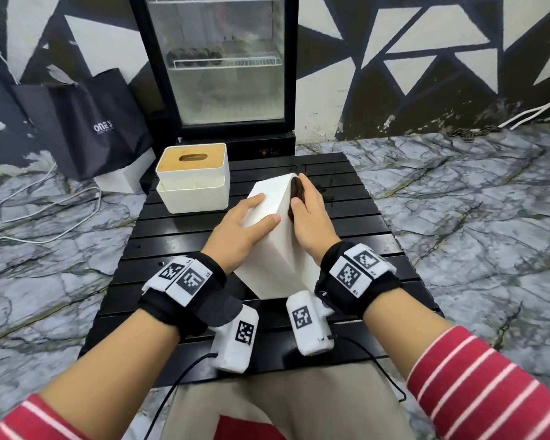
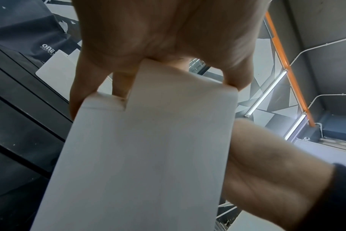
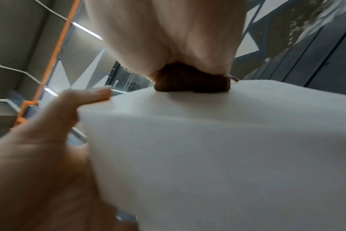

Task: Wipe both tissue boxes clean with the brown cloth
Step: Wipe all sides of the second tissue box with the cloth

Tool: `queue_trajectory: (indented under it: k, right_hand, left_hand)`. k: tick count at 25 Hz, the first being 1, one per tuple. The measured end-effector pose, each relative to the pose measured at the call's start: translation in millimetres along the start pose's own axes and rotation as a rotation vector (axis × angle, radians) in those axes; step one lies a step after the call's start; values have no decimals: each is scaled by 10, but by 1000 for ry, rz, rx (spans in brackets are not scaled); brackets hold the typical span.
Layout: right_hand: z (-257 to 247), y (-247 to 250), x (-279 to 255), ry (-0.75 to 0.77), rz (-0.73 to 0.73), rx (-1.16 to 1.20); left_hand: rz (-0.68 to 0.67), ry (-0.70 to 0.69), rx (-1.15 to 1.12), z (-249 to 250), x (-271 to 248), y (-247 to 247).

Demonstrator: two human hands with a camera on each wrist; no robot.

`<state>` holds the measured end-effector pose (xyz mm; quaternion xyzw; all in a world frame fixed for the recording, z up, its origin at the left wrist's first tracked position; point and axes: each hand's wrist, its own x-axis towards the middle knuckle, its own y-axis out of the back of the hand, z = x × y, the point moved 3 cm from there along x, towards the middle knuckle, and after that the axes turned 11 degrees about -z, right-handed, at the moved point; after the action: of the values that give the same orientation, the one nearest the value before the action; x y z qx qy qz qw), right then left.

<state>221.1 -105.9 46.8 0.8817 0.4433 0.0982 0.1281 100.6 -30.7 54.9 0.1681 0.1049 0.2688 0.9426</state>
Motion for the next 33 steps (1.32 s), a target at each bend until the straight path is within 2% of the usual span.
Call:
queue_trajectory:
  k: [8, 14, 20, 25, 27, 31, 33]
  right_hand:
    - [344, -16, -108, -90, 40, 3]
    - [272, -143, -332, -107, 46, 48]
    - [49, -89, -443, 86, 71, 213]
    - [-69, 242, -398, 148, 183, 344]
    - [-133, 366, -395, 186, 179, 283]
    - [-220, 399, -431, 274, 99, 2]
    - [-212, 357, -447, 317, 65, -126]
  left_hand:
    - [28, -3, -81, -47, -12, 63]
    - [45, -8, -52, -54, -10, 37]
    - [13, -25, 16, -29, 1, 32]
    - [-20, -115, 296, 105, -37, 30]
    - [-41, -130, 375, 112, -60, -32]
    - [-101, -187, 494, 74, -102, -191]
    - [-73, -205, 477, 49, -104, -202]
